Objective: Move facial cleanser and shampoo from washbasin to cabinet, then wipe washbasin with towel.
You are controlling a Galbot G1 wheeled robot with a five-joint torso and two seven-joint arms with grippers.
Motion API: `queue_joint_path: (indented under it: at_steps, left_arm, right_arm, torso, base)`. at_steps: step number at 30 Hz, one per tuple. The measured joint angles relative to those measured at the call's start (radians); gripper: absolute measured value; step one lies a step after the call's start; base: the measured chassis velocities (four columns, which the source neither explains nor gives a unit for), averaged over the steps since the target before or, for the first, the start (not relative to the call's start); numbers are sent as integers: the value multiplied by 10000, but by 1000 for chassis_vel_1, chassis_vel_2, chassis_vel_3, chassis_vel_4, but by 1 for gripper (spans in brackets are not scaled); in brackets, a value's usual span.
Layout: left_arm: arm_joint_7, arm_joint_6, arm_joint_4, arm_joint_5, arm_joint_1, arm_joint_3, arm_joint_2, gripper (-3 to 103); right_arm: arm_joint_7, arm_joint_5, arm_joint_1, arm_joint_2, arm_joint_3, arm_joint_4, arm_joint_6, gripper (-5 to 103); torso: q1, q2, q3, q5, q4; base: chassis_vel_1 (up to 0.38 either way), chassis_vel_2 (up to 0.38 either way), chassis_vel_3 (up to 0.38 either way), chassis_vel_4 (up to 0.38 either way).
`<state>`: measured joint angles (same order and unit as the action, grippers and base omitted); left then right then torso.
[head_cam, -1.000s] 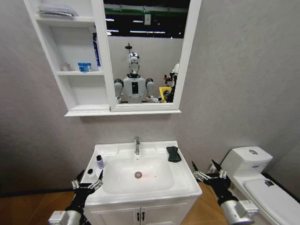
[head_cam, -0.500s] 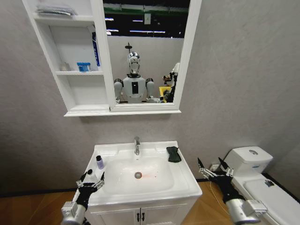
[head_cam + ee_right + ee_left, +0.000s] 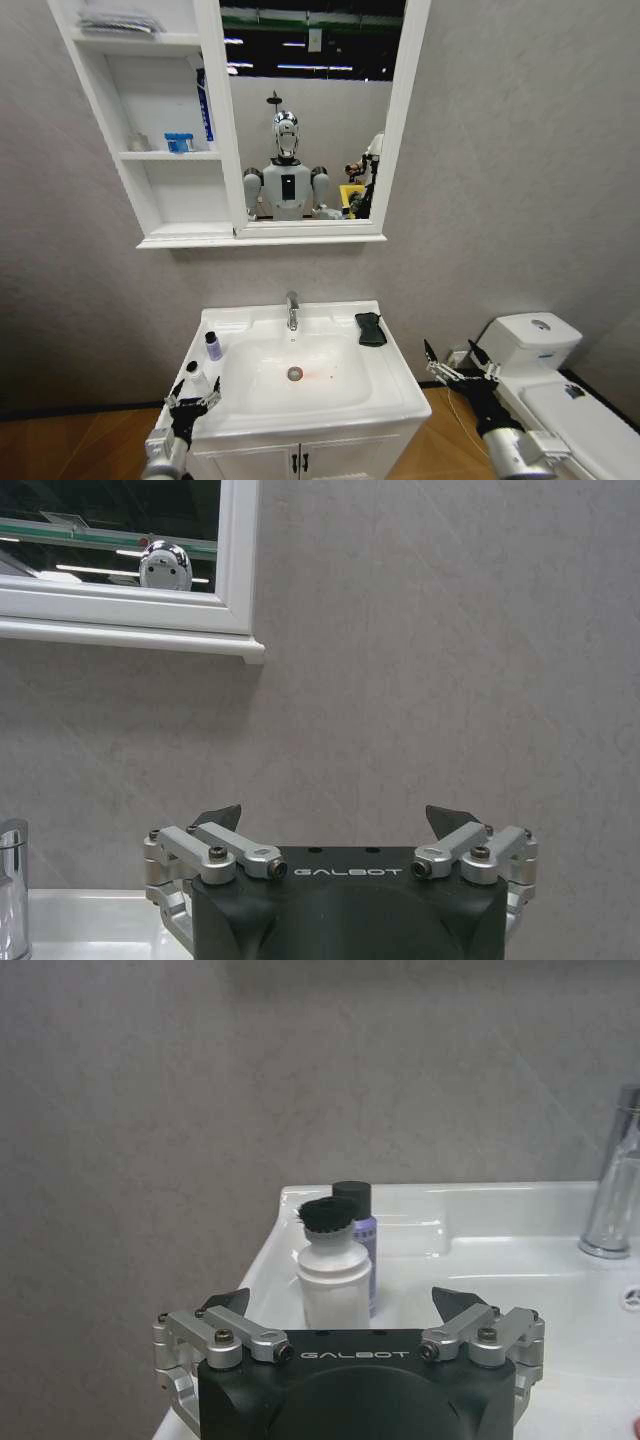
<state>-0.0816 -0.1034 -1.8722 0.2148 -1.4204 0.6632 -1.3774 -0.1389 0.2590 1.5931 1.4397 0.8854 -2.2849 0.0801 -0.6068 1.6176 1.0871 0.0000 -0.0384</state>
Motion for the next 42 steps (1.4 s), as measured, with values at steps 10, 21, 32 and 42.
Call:
queue_joint_path:
  at_steps: [10, 21, 32, 42]
  left_arm:
    - [-87, -103, 680, 86, 679, -33, 129, 101]
    - [-156, -174, 705, 193, 703, -45, 83, 64]
    - [-1304, -1144, -1035, 862, 1074, 188, 1168, 33]
    - [-4800, -5055, -4749, 7041, 2939, 1060, 6237, 33]
  right_arm:
    - [-15, -78, -194, 11, -52, 152, 55, 100]
    - [23, -115, -209, 120, -62, 108, 165, 100]
    - [254, -203, -57, 136, -119, -148, 313, 100]
    - [268, -296, -20, 72, -236, -241, 386, 100]
  torso:
    - [0, 0, 0, 0, 0]
    - [0, 0, 0, -1, 0]
    - [1, -1, 0, -4, 1]
    - [3, 0, -1, 2, 0]
  base:
    - [0, 0, 0, 0]
    - [0, 0, 0, 0]
    - [0, 0, 0, 0]
    - [0, 0, 0, 0]
